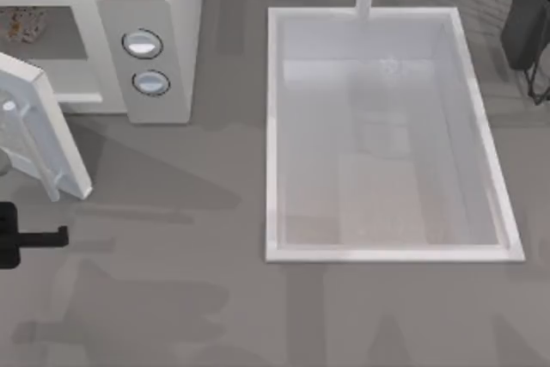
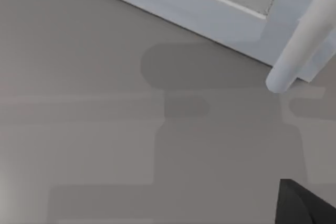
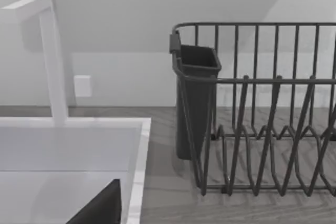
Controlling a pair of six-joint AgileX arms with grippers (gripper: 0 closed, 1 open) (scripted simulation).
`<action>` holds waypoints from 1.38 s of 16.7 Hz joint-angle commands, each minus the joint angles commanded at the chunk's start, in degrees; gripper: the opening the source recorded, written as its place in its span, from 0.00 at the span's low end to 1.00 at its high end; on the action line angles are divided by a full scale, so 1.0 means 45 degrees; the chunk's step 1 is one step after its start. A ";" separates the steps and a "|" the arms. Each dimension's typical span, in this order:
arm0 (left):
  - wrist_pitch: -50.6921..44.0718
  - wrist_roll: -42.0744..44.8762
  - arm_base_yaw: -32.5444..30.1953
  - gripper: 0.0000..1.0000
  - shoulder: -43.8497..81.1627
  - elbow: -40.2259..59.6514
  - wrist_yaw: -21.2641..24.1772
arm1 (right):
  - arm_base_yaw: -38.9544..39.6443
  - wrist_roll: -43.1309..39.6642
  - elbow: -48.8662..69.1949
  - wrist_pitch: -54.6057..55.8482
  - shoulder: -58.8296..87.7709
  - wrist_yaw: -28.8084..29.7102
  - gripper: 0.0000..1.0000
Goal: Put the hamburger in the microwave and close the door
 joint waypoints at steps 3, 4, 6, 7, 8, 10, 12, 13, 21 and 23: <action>0.0555 0.0000 -0.0028 0.00 0.0906 0.0750 -0.0012 | 0.0000 0.0000 0.0000 0.0000 0.0000 0.0000 1.00; 0.0785 -0.0003 -0.0038 0.00 0.1475 0.1087 -0.0018 | 0.0000 0.0000 0.0000 0.0000 0.0000 0.0000 1.00; 0.1214 -0.0008 -0.0059 0.00 0.2873 0.1719 -0.0025 | 0.0000 0.0000 0.0000 0.0000 0.0000 0.0000 1.00; 0.1414 -0.0011 -0.0069 0.00 0.3628 0.2015 -0.0028 | 0.0000 0.0000 0.0000 0.0000 0.0000 0.0000 1.00; 0.1622 -0.0013 -0.0081 0.00 0.4363 0.2312 -0.0030 | 0.0000 0.0000 0.0000 0.0000 0.0000 0.0000 1.00; 0.2099 -0.0014 -0.0108 0.00 0.5584 0.2955 -0.0036 | 0.0000 0.0000 0.0000 0.0000 0.0000 0.0000 1.00; 0.2556 -0.0015 -0.0135 0.00 0.6321 0.3545 -0.0047 | 0.0000 0.0000 0.0000 0.0000 0.0000 0.0000 1.00; 0.2707 -0.0015 -0.0144 0.00 0.6493 0.3720 -0.0052 | 0.0000 0.0000 0.0000 0.0000 0.0000 0.0000 1.00; 0.2688 -0.0015 -0.0117 0.00 0.7428 0.4672 -0.0065 | 0.0000 0.0000 0.0000 0.0000 0.0000 0.0000 1.00; 0.2615 -0.0030 -0.0118 0.00 0.8547 0.5862 -0.0086 | 0.0000 0.0000 0.0000 0.0000 0.0000 0.0000 1.00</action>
